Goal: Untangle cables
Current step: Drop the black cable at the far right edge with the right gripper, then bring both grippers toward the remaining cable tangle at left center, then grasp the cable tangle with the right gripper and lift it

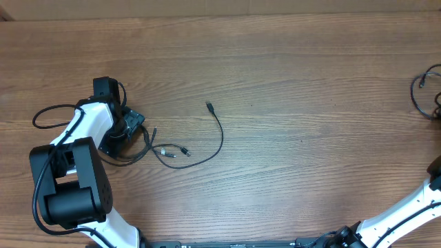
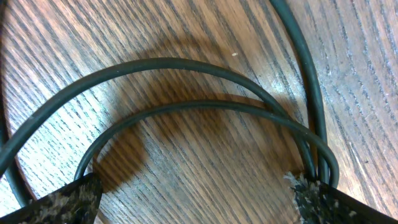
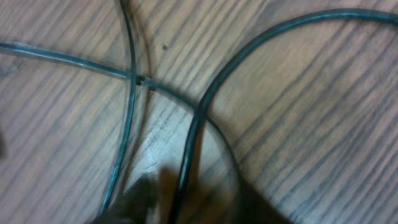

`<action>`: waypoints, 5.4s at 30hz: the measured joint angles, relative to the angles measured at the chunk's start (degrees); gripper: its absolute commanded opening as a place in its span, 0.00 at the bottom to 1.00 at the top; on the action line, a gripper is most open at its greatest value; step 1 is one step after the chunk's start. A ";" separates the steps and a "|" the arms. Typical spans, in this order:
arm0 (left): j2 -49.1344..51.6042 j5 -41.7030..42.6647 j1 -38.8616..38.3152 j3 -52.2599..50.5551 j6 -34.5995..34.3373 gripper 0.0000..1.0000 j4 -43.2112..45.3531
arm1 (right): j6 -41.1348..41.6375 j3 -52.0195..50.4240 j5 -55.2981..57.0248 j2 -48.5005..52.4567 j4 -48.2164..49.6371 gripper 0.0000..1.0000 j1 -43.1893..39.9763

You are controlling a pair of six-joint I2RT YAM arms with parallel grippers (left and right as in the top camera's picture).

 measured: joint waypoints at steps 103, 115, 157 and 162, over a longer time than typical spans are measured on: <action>-35.58 14.19 20.63 24.13 16.85 1.00 -31.67 | 6.05 -1.11 -32.70 -5.73 9.16 1.00 97.24; -35.58 15.30 20.63 24.13 16.35 0.99 -35.36 | 10.45 -1.09 -20.31 -1.55 26.32 0.94 106.90; -35.58 20.61 20.63 24.13 16.24 1.00 -40.11 | 9.84 20.06 -2.78 -2.84 -23.30 0.04 81.92; -35.58 21.94 19.65 24.13 16.24 0.99 -40.44 | 9.64 20.24 -2.40 -3.06 -37.62 0.04 70.14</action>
